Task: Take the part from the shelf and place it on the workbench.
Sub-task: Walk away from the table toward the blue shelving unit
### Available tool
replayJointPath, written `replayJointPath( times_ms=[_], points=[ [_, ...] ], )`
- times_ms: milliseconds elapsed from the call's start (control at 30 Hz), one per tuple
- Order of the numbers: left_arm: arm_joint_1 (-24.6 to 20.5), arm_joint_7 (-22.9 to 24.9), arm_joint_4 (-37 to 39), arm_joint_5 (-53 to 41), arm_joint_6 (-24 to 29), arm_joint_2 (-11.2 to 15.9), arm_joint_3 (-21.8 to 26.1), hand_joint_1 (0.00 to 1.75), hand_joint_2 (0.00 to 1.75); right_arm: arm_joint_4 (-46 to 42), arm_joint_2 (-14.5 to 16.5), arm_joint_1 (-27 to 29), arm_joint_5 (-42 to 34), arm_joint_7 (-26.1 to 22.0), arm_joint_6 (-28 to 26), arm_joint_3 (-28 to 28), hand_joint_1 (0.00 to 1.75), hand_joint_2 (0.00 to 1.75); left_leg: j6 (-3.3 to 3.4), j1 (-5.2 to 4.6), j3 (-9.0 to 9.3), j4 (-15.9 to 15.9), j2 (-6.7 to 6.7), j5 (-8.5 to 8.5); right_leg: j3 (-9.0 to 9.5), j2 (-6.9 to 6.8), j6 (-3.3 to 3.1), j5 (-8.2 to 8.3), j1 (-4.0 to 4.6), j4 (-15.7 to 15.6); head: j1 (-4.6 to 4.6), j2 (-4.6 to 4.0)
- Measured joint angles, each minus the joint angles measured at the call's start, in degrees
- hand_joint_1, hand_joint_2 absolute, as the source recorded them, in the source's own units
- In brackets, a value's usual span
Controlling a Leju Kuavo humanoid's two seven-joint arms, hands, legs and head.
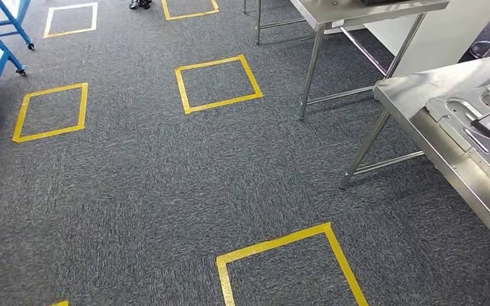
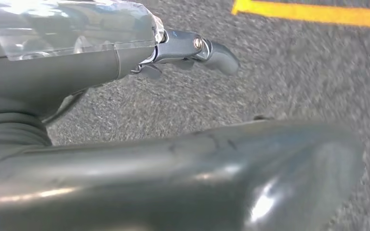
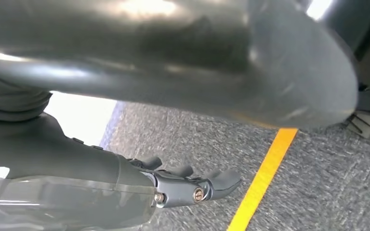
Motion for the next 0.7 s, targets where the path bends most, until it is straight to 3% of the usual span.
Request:
replayJointPath(
  times_ms=[67, 133, 167, 200, 233, 300, 367, 400, 467, 533, 600, 667, 700],
  points=[
    [-0.1, -0.54, 0.0, 0.26, 0.3, -0.35, 0.2, 0.0, 0.0, 0.01, -0.27, 0.07, 0.03, -0.29, 0.3, 0.15, 0.0, 0.0, -0.27, 0.07, -2.81, 6.06, 2.83, -3.48, -0.02, -1.44, -0.54, 0.1, 0.13, -0.22, -0.01, 0.0],
    [-0.13, -1.2, 0.0, 0.57, 0.15, -0.84, 0.35, 0.0, 0.0, 0.02, -0.71, 0.15, 0.05, -0.42, 0.69, 0.21, 0.0, 0.0, -0.64, 0.3, -5.93, 12.99, 3.53, -6.43, -0.08, -3.11, -0.65, 0.03, 0.35, -0.21, -0.01, 0.0],
    [-0.02, -1.57, 0.0, 0.75, -0.05, -1.11, 0.42, 0.0, 0.0, 0.03, -0.98, 0.15, 0.05, -0.43, 0.93, 0.23, 0.0, 0.0, -0.76, 0.38, -6.39, 14.27, 3.68, -6.53, -0.09, -3.93, -0.62, -0.01, 0.42, -0.2, -0.01, 0.0],
    [0.13, -1.9, 0.0, 0.91, -0.36, -1.33, 0.47, 0.0, 0.0, 0.04, -1.23, 0.12, 0.02, -0.42, 1.12, 0.24, 0.0, 0.0, -0.8, 0.43, -5.83, 13.49, 3.9, -5.67, -0.04, -4.71, -0.56, -0.07, 0.46, -0.19, -0.01, 0.0],
    [0.27, -2.18, 0.0, 1.01, -0.75, -1.49, 0.53, 0.0, 0.0, 0.04, -1.46, 0.06, -0.03, -0.41, 1.26, 0.24, 0.0, 0.0, -0.73, 0.45, -4.01, 10.3, 4.42, -3.95, 0.06, -5.44, -0.44, -0.16, 0.48, -0.18, -0.01, 0.0],
    [0.34, -2.64, 0.0, 1.0, -1.84, -1.69, 0.59, 0.0, 0.0, 0.04, -1.91, -0.04, -0.33, -0.35, 1.45, 0.24, 0.0, 0.0, -0.27, 0.22, 0.53, 2.06, 7.04, -0.96, 0.44, -6.81, -0.05, -0.38, 0.59, -0.22, -0.01, 0.0],
    [0.3, -3.0, 0.0, 0.77, -3.22, -1.79, 0.6, 0.0, 0.0, 0.04, -2.33, -0.12, -0.88, -0.3, 1.75, 0.22, 0.0, 0.0, 0.35, -0.23, 2.71, -2.17, 9.05, -0.02, 0.74, -7.92, 0.6, -0.59, 0.67, -0.2, 0.01, 0.0],
    [0.36, -3.12, 0.0, 0.57, -3.96, -1.81, 0.6, 0.0, 0.0, 0.04, -2.5, -0.18, -1.2, -0.27, 1.86, 0.21, 0.0, 0.0, 0.64, -0.44, 2.62, -2.21, 8.99, -0.08, 0.87, -8.44, 0.97, -0.64, 0.66, -0.24, 0.01, 0.0],
    [0.67, -3.29, -0.02, -0.01, -5.65, -1.81, 0.51, 0.0, 0.0, 0.02, -2.81, -0.39, -1.97, -0.25, 1.93, 0.04, 0.0, 0.0, 1.19, -0.44, 2.61, -2.65, 7.63, 0.24, 1.23, -9.18, 1.73, -0.85, 0.5, -0.25, 0.03, 0.0],
    [0.92, -3.55, -0.04, -1.34, -7.27, -1.86, 0.2, 0.0, 0.0, 0.0, -3.23, -0.41, -3.3, -0.1, 1.57, -0.44, 0.0, 0.0, 1.9, -0.16, 2.91, -3.33, 6.22, 0.76, 0.7, -6.69, 2.35, -2.47, 0.23, 1.62, 0.02, 0.0],
    [0.93, -4.4, -0.05, -3.66, -7.49, -2.55, -0.8, 0.0, 0.0, 0.0, -3.51, -0.04, -5.14, 0.21, 0.67, -1.5, 0.0, 0.0, 2.43, -0.08, 2.83, -3.62, 4.79, 1.16, -2.28, -2.89, 2.67, -6.04, -0.04, 7.92, 0.03, 0.0],
    [0.97, -5.74, -0.06, -5.45, -7.21, -3.93, -2.18, 0.0, 0.0, 0.02, -3.51, 0.39, -6.61, 0.42, -0.21, -2.87, 0.0, 0.0, 2.66, -0.26, 2.58, -3.54, 3.02, 1.3, -5.73, -1.71, 2.83, -8.41, -0.16, 14.54, 0.03, 0.0],
    [1.07, -6.22, -0.07, -6.02, -7.2, -4.64, -2.78, 0.0, 0.0, 0.04, -3.52, 0.59, -7.07, 0.44, -0.55, -3.46, 0.0, 0.0, 2.68, -0.34, 2.54, -3.43, 2.06, 1.31, -6.38, -1.55, 2.87, -8.0, -0.18, 15.48, 0.03, 0.0]
  ],
)
